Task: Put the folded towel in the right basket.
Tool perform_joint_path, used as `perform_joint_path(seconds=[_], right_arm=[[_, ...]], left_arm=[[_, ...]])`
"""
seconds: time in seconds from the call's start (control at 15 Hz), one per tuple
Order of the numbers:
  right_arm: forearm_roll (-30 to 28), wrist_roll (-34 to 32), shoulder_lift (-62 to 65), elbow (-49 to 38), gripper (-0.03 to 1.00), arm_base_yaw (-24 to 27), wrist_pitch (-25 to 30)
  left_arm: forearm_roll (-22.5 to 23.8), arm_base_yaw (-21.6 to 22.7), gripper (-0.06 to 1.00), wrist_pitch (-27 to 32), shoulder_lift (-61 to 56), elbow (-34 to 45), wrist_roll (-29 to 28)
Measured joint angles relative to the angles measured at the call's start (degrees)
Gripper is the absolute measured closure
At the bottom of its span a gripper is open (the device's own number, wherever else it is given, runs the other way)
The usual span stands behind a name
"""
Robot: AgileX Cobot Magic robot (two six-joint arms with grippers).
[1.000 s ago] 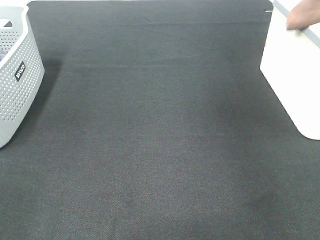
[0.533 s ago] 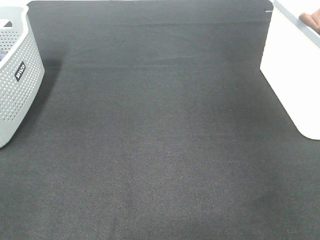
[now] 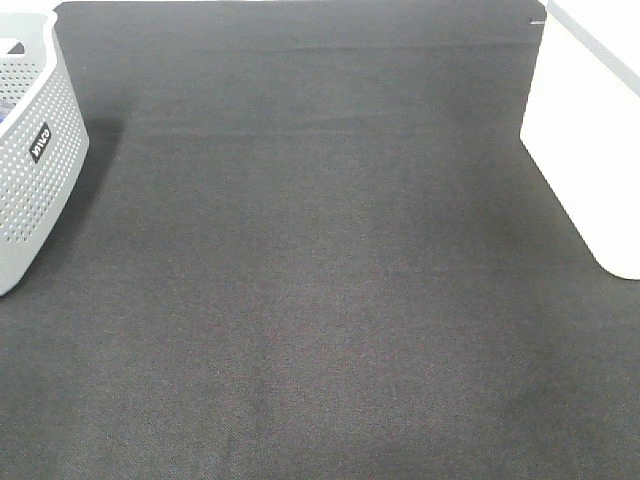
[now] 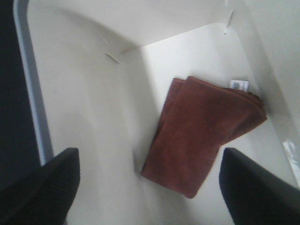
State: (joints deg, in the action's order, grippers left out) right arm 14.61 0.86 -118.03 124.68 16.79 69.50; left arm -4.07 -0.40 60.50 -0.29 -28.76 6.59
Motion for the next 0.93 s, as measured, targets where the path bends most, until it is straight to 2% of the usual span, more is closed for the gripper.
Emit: perform_joint_path(seconds=[0.13, 0.33, 0.4, 0.47, 0.6, 0.93], right_arm=[[1.0, 0.8, 0.6, 0.0, 0.19, -1.7, 0.0], [-2.8, 1.2, 2.1, 0.0, 0.19, -8.7, 0.0], [-2.8, 1.2, 2.1, 0.0, 0.19, -8.7, 0.0], [-4.5, 1.1, 3.0, 0.0, 0.19, -12.4, 0.1], [-6.0, 0.9, 4.9, -0.2, 0.19, -16.2, 0.1], [-7.1, 0.7, 14.4, -9.9, 0.19, -18.7, 0.1]], left_arm=[[0.0, 0.0, 0.06, 0.0, 0.0, 0.0, 0.0], [0.0, 0.0, 0.06, 0.0, 0.0, 0.0, 0.0], [0.0, 0.0, 0.06, 0.0, 0.0, 0.0, 0.0], [0.0, 0.0, 0.06, 0.0, 0.0, 0.0, 0.0], [0.0, 0.0, 0.06, 0.0, 0.0, 0.0, 0.0], [0.0, 0.0, 0.06, 0.0, 0.0, 0.0, 0.0]])
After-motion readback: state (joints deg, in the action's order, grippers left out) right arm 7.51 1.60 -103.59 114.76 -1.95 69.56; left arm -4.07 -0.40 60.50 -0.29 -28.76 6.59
